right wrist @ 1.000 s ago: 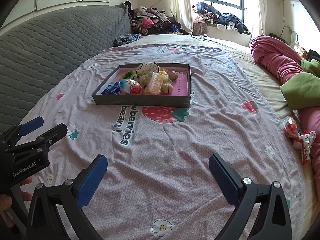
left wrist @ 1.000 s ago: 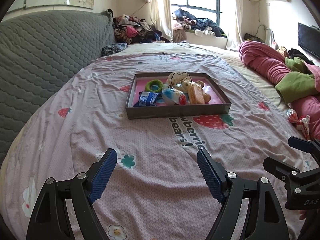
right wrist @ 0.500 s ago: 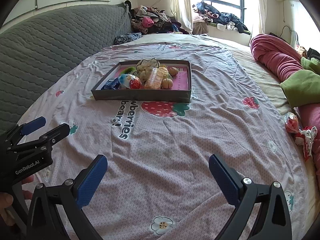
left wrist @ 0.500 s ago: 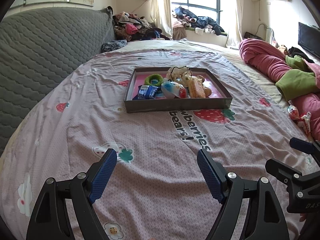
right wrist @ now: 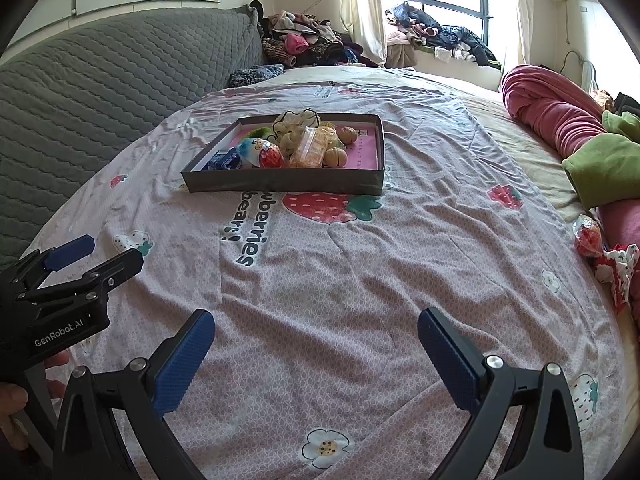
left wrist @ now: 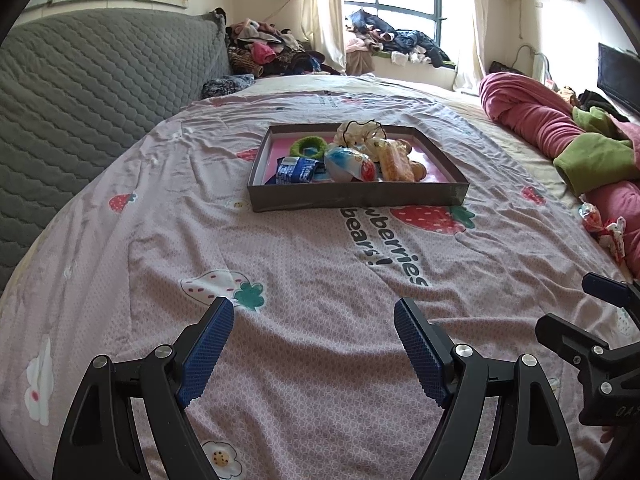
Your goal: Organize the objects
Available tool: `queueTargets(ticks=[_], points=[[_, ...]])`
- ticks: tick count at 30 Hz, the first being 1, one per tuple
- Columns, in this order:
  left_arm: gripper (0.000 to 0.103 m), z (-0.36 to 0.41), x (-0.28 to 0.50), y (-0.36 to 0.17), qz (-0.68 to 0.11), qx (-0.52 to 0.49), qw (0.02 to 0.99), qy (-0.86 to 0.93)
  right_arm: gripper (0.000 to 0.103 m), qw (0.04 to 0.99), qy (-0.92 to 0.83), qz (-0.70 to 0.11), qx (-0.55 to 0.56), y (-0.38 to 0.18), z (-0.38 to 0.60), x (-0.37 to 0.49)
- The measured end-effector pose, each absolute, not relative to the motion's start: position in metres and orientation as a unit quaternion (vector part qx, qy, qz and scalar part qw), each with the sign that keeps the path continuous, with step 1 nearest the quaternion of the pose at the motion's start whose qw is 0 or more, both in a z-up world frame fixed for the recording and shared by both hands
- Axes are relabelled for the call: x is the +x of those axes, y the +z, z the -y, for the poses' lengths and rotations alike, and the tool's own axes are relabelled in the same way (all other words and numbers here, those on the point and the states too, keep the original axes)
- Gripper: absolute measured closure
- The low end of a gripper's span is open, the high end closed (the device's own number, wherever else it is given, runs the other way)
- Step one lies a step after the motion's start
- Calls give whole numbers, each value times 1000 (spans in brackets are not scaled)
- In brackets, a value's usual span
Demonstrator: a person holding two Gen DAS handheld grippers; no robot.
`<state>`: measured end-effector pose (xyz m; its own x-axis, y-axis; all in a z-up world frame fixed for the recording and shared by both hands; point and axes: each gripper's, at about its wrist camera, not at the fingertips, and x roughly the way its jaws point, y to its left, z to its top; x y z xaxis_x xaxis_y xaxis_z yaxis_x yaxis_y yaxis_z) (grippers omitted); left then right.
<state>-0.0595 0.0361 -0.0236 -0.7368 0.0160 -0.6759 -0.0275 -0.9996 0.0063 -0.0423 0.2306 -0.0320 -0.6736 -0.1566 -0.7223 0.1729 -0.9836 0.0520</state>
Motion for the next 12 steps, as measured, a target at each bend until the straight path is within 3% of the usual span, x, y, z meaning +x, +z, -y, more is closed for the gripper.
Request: queueTargets(ticks=[12], points=[[20,-36,-59,-36,-12,-367,10,930,1,88,-910,-7,404,-46,-231,-43]])
